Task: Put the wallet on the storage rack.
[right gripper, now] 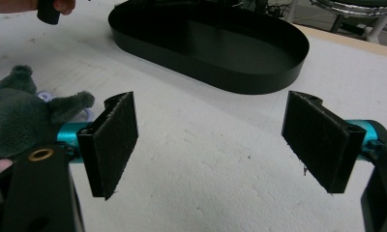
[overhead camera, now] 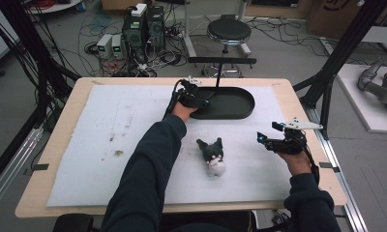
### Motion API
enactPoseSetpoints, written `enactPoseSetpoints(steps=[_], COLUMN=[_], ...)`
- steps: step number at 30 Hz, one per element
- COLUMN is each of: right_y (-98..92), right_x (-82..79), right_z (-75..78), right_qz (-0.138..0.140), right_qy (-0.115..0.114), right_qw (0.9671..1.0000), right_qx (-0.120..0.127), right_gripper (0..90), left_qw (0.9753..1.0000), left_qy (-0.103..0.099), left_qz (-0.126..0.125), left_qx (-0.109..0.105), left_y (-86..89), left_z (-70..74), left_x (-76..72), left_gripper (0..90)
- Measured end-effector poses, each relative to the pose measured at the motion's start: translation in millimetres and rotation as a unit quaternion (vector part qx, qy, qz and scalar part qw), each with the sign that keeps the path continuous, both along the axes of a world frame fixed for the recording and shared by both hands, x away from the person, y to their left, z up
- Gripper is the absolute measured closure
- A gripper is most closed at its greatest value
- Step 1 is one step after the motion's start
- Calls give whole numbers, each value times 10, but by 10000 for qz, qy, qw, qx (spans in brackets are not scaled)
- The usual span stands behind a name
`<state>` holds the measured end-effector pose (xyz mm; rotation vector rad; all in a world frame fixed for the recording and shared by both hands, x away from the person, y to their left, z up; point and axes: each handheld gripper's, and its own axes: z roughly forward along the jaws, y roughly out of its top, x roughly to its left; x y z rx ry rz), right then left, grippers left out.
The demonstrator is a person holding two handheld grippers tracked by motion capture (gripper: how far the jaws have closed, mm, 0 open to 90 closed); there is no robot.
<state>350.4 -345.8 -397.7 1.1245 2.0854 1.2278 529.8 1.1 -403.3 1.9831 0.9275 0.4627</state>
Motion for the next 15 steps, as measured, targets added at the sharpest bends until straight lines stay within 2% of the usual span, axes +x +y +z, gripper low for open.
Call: enactPoseSetpoints(steps=[3,5,8,13,15], right_y=[10,21,37,72,89], right_x=[7,10,17,27,32], right_z=[-6,-11,-18,-25,-25], right_qz=[28,46,71,70,67], right_qy=[-8,6,1,-21,-26], right_qw=[10000,10000,9999,9999,9998], right_qx=[-22,-37,-89,-142,-169], right_gripper=[208,208,208,208,208], left_qw=[9997,9987,9975,9933,9924], left_qy=[-53,-49,-212,-471,-626], left_qz=[-22,-21,-28,161,178], left_qx=[-229,-503,-675,-1038,-1042], left_y=[91,206,400,725,836], left_z=[103,171,241,344,358], left_x=[-85,-199,-425,-774,-884], left_gripper=[285,260,226,226,226])
